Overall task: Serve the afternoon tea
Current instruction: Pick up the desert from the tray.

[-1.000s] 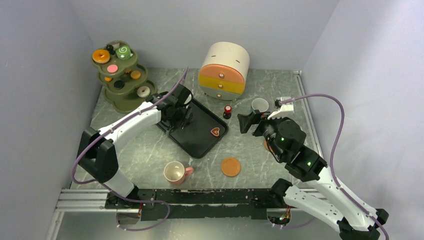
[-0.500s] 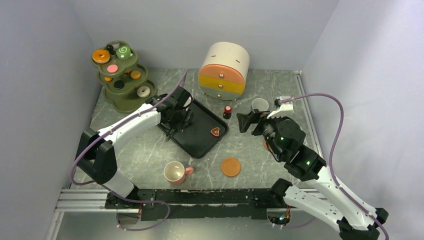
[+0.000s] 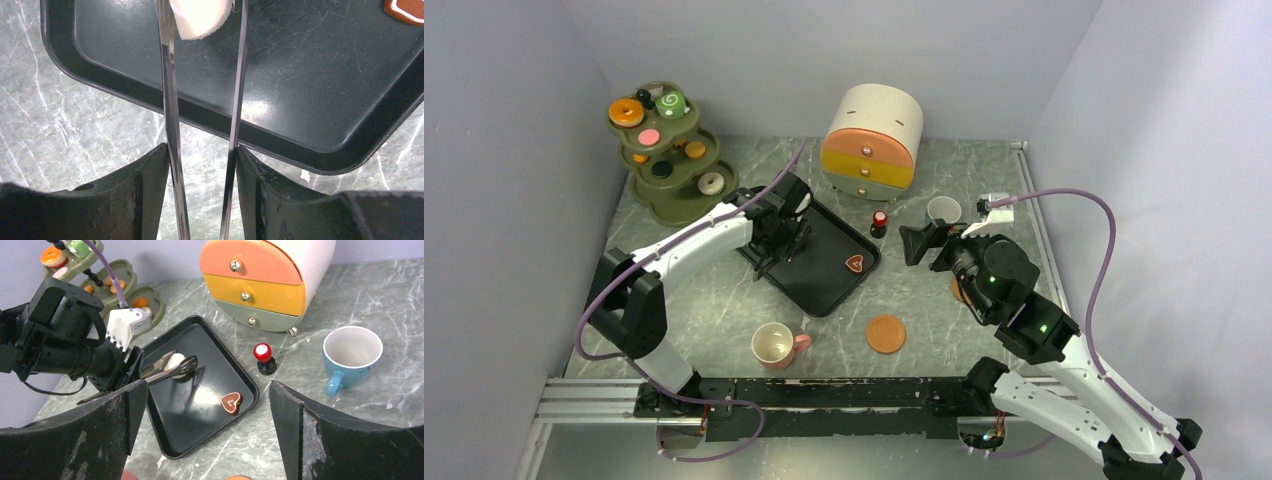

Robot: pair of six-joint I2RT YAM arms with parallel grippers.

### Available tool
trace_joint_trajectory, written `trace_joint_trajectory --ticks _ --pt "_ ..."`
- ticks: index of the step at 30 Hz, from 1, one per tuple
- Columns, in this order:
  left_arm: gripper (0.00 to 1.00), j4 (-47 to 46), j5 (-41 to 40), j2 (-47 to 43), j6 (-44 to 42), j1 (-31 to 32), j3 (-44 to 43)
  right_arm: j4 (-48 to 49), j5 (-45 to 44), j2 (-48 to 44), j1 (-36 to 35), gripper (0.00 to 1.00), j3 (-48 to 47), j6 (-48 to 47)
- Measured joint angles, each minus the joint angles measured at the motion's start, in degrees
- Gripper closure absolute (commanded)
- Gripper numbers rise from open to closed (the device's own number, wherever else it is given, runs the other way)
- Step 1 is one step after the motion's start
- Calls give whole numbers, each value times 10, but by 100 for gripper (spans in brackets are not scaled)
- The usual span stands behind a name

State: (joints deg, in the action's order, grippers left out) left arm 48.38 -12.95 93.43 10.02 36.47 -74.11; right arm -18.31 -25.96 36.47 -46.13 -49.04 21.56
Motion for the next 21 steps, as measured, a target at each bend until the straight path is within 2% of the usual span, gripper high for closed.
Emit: trace_joint_trajectory --ticks 9,21 --pt "57 11 -1 -2 -2 0 -1 0 0 0 0 5 0 0" --pt "62 14 -24 -17 5 -3 -4 0 0 -1 0 5 9 1"
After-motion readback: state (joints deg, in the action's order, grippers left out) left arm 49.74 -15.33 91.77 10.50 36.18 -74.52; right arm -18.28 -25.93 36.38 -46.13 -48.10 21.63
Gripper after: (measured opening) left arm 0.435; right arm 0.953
